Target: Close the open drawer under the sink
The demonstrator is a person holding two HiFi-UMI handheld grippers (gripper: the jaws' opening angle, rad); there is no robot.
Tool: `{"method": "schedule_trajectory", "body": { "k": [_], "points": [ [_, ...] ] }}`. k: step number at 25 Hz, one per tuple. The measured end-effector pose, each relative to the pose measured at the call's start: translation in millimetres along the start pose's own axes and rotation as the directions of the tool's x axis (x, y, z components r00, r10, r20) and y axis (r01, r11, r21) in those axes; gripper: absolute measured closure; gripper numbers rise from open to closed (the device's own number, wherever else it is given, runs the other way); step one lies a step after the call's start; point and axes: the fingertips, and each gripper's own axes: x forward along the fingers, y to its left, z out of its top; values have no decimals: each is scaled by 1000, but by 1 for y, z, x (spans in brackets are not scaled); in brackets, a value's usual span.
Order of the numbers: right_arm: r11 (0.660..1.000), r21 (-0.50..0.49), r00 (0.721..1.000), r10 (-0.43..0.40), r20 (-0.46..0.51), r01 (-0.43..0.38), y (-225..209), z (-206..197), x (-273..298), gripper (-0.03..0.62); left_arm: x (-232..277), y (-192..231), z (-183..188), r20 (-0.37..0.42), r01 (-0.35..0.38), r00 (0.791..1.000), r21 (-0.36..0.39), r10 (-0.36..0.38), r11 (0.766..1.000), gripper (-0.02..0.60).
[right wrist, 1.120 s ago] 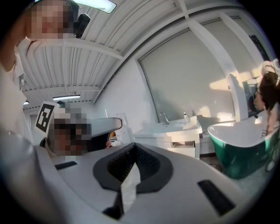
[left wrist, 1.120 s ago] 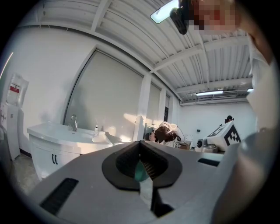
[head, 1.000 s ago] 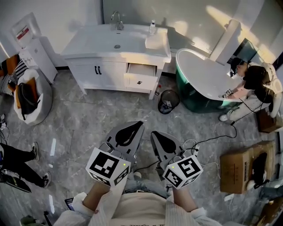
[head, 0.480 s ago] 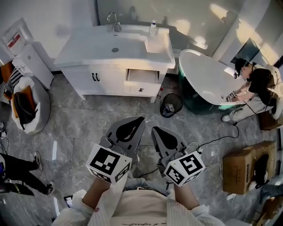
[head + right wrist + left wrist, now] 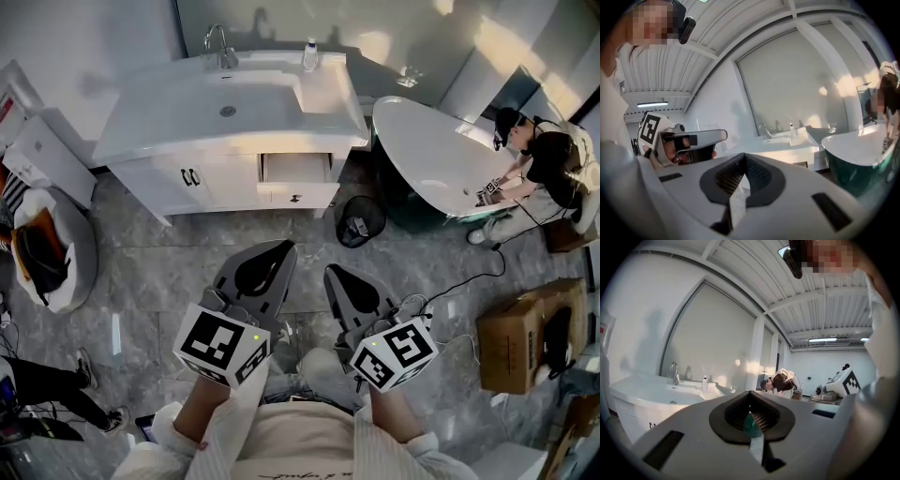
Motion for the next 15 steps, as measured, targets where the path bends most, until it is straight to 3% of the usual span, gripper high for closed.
{"method": "schedule_trajectory", "body": {
  "k": [15],
  "points": [
    [1000, 26, 999, -6, -51, 7, -20, -7, 59, 585, 19, 58, -7, -23, -30, 999, -24, 29, 999, 566]
  ]
}}
